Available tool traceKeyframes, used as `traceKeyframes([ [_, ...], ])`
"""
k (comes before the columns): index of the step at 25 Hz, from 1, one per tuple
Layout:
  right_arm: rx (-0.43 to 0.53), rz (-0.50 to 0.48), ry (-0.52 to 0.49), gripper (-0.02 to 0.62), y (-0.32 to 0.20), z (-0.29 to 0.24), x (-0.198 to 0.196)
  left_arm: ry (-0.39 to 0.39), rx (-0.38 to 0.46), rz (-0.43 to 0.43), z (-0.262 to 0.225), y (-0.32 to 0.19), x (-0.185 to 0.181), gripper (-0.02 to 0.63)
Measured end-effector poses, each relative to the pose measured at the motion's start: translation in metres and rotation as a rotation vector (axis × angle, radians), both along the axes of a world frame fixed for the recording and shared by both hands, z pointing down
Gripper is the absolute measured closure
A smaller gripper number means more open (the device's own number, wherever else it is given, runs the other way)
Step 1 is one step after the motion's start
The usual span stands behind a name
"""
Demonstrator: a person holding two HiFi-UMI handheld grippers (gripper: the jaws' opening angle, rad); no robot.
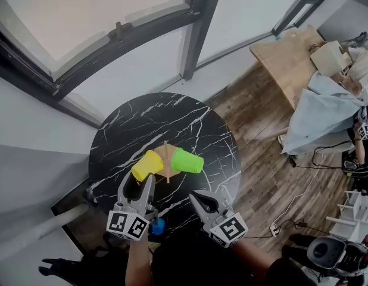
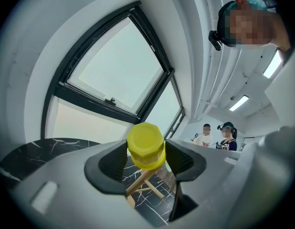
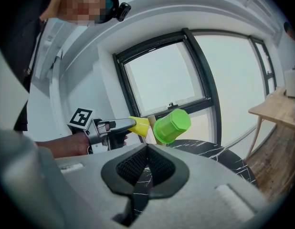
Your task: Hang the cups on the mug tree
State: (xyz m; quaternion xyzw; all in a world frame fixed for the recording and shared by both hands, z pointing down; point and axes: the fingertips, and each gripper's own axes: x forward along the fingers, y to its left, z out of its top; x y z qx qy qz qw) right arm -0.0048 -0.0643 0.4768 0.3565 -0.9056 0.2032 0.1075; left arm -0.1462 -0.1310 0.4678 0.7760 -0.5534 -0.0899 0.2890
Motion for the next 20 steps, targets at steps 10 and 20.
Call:
traceKeyframes([
  [10, 0.001, 0.007, -0.003, 0.592, 0.001, 0.0, 0.005, 0.005, 0.009, -0.012, 0.0, 0.002, 0.002, 0.325],
  [20, 0.012, 0.006, -0.007, 0.592, 0.009, -0.002, 0.008, 0.0, 0.017, -0.031, -0.002, 0.013, -0.001, 0.304],
])
